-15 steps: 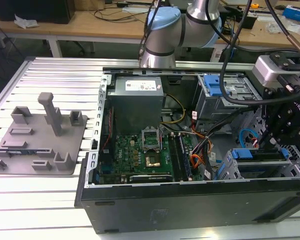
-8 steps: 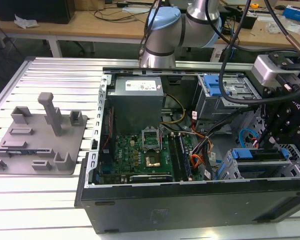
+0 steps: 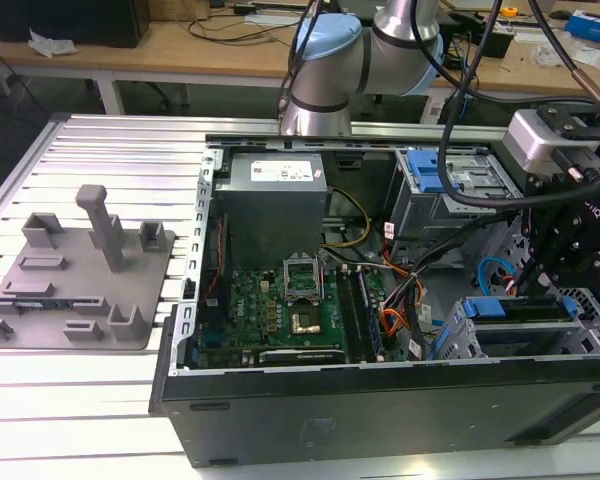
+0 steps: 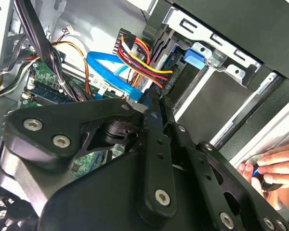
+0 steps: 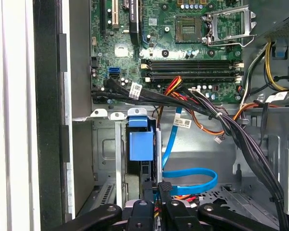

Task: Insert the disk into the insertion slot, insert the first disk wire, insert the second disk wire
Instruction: 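Insert the second disk wire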

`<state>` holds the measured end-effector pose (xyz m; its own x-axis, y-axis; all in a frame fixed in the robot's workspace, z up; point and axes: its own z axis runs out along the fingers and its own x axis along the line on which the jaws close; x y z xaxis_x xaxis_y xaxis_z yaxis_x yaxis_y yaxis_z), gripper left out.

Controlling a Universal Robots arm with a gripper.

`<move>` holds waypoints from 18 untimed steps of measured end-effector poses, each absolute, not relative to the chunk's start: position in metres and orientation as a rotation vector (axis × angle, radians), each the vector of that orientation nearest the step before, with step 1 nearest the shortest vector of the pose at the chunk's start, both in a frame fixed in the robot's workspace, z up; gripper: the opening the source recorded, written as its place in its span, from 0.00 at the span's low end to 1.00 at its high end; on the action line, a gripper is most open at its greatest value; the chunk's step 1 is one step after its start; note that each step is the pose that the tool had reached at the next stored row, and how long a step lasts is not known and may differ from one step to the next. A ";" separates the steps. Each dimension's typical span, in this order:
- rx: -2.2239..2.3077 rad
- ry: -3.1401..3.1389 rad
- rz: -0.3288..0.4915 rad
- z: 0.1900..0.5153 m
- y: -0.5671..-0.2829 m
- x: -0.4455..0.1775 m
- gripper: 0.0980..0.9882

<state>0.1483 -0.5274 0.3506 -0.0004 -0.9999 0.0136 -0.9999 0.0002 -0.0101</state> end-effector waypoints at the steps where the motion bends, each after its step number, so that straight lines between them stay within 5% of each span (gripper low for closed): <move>1: 2.219 -2.220 0.026 0.351 -0.527 0.148 0.07; 18: 2.219 -2.220 0.026 0.349 -0.531 0.149 0.07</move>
<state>0.1489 -0.5309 0.3490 -0.0003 -0.9999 0.0135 -1.0000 0.0002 -0.0099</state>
